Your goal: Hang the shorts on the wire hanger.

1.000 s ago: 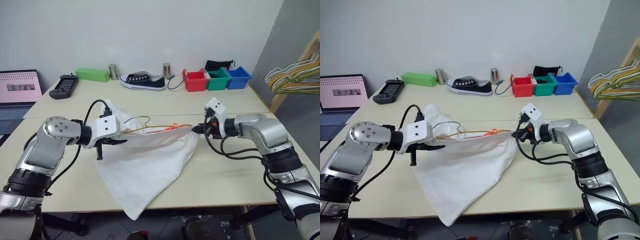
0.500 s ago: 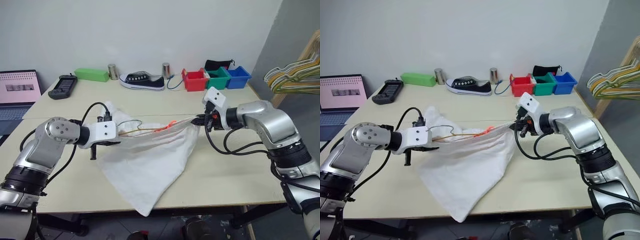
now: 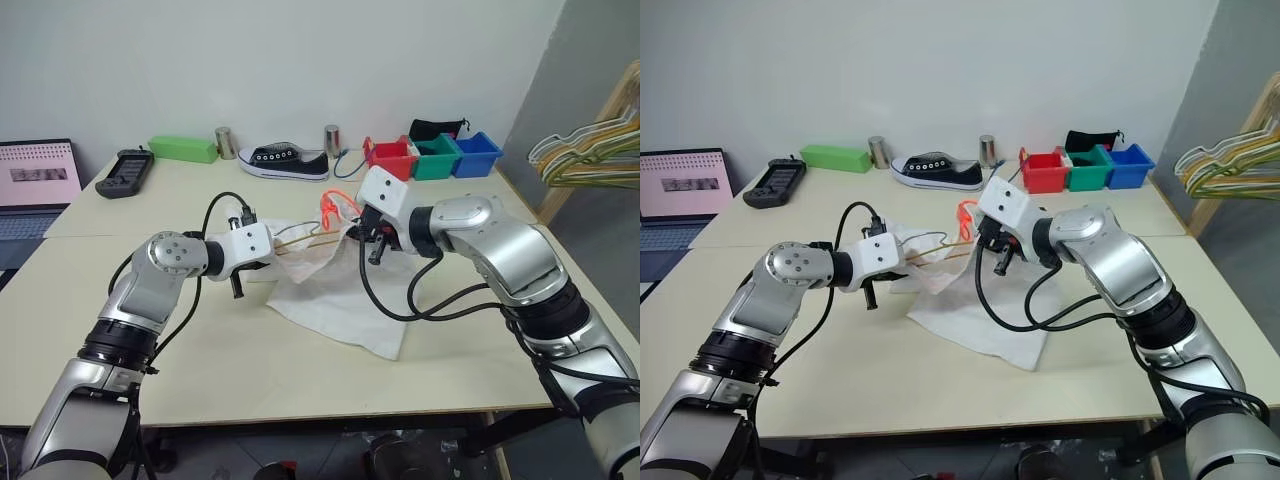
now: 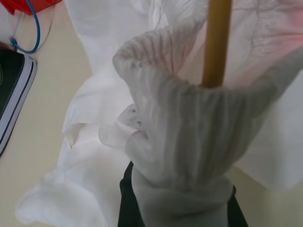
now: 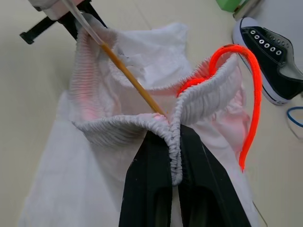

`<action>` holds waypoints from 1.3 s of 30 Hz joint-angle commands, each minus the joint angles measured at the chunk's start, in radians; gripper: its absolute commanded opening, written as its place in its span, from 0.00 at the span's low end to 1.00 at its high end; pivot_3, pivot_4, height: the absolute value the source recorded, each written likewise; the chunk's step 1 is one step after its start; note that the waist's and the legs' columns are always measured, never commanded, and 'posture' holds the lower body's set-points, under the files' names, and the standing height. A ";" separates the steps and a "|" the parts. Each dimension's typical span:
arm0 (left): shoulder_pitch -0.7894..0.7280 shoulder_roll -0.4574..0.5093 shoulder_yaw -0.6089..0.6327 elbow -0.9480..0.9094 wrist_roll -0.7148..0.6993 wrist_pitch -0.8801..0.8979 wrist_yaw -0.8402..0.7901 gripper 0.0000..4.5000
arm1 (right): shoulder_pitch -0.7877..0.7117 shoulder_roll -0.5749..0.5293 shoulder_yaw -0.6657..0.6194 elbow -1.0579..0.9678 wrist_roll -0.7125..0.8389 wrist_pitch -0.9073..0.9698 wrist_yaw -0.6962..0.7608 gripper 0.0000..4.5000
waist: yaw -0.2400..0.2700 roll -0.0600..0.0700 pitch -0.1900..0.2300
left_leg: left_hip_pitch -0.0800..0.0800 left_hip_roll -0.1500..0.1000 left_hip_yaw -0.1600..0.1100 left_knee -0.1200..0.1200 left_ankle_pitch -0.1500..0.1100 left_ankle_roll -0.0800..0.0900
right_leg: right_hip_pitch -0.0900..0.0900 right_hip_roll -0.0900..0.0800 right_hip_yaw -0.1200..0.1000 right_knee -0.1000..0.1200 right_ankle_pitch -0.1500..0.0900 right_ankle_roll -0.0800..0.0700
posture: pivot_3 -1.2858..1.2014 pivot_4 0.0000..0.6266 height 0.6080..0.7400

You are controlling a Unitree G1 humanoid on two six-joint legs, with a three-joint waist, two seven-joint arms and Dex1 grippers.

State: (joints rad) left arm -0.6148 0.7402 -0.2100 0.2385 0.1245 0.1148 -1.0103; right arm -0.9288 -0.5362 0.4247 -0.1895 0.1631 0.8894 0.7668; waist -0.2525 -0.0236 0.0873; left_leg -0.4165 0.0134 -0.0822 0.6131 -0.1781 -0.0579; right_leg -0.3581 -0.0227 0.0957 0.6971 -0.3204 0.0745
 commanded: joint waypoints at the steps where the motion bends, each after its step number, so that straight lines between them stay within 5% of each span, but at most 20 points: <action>1: -0.034 -0.006 0.021 -0.043 -0.006 -0.006 0.021 0.00 | -0.021 -0.040 0.008 0.004 -0.052 -0.079 0.032 0.20 | 0.000 0.000 0.000 | 0.000 0.000 0.000 0.000 0.000 0.000 | 0.000 0.000 0.000 0.000 0.000 0.000 | 0.44 0.00 1.00; 16: -0.017 0.006 0.024 -0.113 -0.047 -0.025 -0.042 0.00 | -0.012 -0.142 0.118 0.229 -0.317 -0.463 0.131 0.94 | -0.002 0.000 0.000 | 0.000 0.000 0.000 0.000 0.000 0.000 | 0.000 0.000 0.000 0.000 0.000 0.000 | 0.44 0.00 1.00; 26: -0.001 0.034 0.018 -0.192 -0.032 -0.005 -0.075 0.00 | -0.038 -0.091 0.134 0.400 -0.456 -0.659 0.137 0.94 | -0.002 0.000 0.000 | 0.001 0.000 0.000 0.000 0.000 0.000 | 0.001 0.000 0.000 0.000 0.001 -0.001 | 0.45 0.00 1.00; 39: -0.015 0.038 0.014 -0.182 -0.013 -0.006 -0.061 0.00 | -0.017 -0.077 0.096 0.421 -0.514 -0.706 0.140 0.35 | 0.000 0.000 0.000 | 0.001 0.000 -0.001 0.000 0.000 0.000 | 0.002 0.000 0.000 0.000 0.001 -0.002 | 0.45 0.00 1.00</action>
State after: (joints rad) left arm -0.6026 0.7631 -0.2084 0.0826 0.1100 0.1223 -1.0716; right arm -0.9276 -0.6097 0.5726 0.2417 -0.3337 0.1954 0.9155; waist -0.2526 -0.0235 0.0873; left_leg -0.4151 0.0132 -0.0830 0.6132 -0.1777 -0.0582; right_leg -0.3563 -0.0226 0.0952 0.6974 -0.3194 0.0729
